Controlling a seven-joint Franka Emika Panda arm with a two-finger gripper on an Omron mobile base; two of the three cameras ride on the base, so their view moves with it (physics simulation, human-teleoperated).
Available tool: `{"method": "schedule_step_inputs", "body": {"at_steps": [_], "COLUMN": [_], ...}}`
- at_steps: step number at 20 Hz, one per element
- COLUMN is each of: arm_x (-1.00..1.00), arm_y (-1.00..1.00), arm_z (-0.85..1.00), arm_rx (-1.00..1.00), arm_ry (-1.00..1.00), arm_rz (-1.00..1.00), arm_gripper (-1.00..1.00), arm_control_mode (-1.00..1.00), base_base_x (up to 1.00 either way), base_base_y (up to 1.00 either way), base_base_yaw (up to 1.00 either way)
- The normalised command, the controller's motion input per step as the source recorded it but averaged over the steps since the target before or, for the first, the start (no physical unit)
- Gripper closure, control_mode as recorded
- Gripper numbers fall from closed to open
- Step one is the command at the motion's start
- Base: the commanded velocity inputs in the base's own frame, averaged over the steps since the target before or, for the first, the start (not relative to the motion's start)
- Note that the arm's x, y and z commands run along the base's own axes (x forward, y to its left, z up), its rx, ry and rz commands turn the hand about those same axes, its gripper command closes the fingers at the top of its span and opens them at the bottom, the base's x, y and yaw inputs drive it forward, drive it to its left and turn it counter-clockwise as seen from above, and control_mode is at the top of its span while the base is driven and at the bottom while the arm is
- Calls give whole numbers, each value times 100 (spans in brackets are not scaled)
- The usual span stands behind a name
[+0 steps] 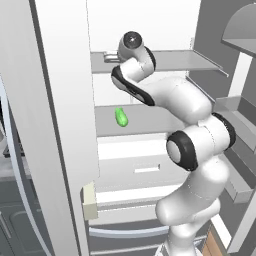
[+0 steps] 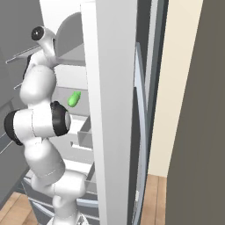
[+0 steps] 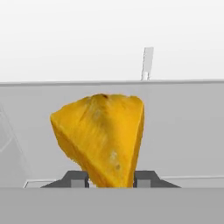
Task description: Take the cheese, steak, and corn from the fridge and place them on the plate on the dining counter to create an appetizer plate.
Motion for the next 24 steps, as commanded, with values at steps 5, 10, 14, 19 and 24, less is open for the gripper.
{"method": "schedule_step_inputs", "body": {"at_steps": [5,10,14,19,24], "arm_x": [-83,-76,-77,-76,-73], "arm_y": [0,0,-3,-10,-22], "arm_z": [3,19,28,5,19], "arm_rx": [0,-4,0,0,0], "arm_ry": [-1,-19,-7,0,0], "arm_rz": [-5,-9,-11,-7,-5], "arm_gripper": [100,100,100,100,100], "arm_control_mode": [-100,-100,-100,-100,-100], "base_base_x": [0,0,0,0,0], "base_base_y": [0,0,0,0,0], "base_base_yaw": [0,0,0,0,0]}}
